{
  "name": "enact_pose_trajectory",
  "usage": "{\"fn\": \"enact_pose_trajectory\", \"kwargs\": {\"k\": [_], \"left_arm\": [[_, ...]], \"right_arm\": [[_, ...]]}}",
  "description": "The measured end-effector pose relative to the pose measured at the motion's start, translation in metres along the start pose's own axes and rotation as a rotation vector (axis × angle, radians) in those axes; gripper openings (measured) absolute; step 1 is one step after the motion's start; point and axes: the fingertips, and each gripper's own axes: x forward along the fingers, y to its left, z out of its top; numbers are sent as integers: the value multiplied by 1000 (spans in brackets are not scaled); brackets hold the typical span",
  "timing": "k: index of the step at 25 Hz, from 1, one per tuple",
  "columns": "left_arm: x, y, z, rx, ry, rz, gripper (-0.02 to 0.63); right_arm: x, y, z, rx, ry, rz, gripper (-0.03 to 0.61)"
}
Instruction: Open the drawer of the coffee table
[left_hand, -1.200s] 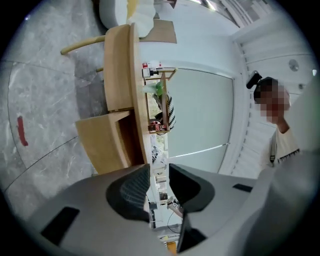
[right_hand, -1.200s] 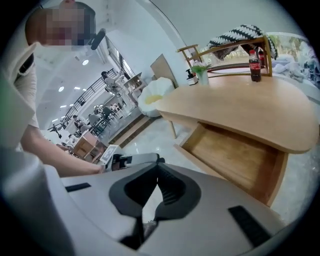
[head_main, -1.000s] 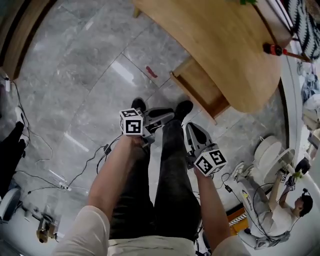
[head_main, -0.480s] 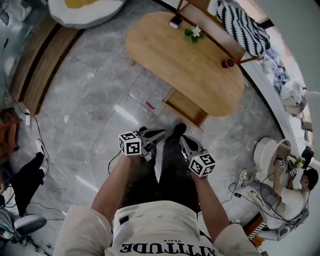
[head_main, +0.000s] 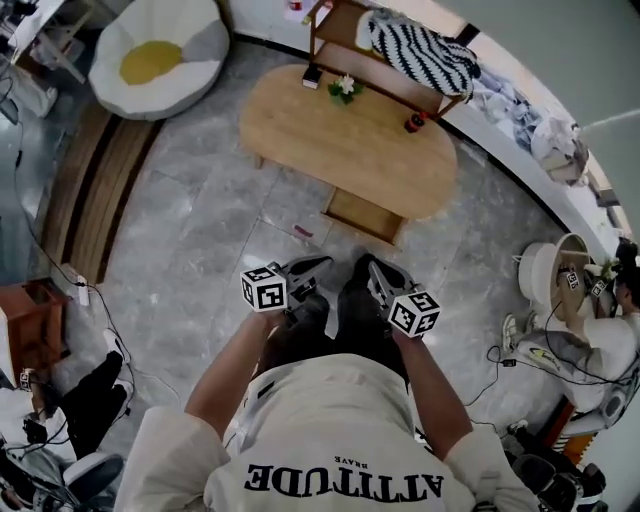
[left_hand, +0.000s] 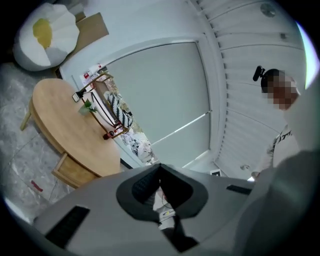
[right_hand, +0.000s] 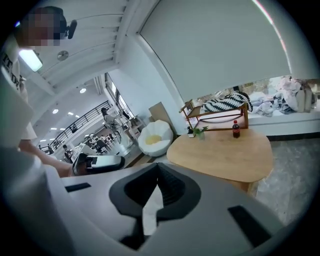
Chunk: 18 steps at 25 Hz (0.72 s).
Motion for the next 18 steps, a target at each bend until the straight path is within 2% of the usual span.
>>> {"fn": "enact_pose_trajectory", "kwargs": {"k": [6, 14, 18], "left_arm": [[12, -47, -13, 182, 96, -5, 20], [24, -111, -15, 427, 97, 73, 20], [31, -135, -48, 500, 107, 118, 20]], "right_arm": [[-46, 6, 4, -49, -32, -3, 18], [-128, -3, 23, -116, -111, -31, 18], [-171, -7, 17, -149, -148, -35, 18]]}}
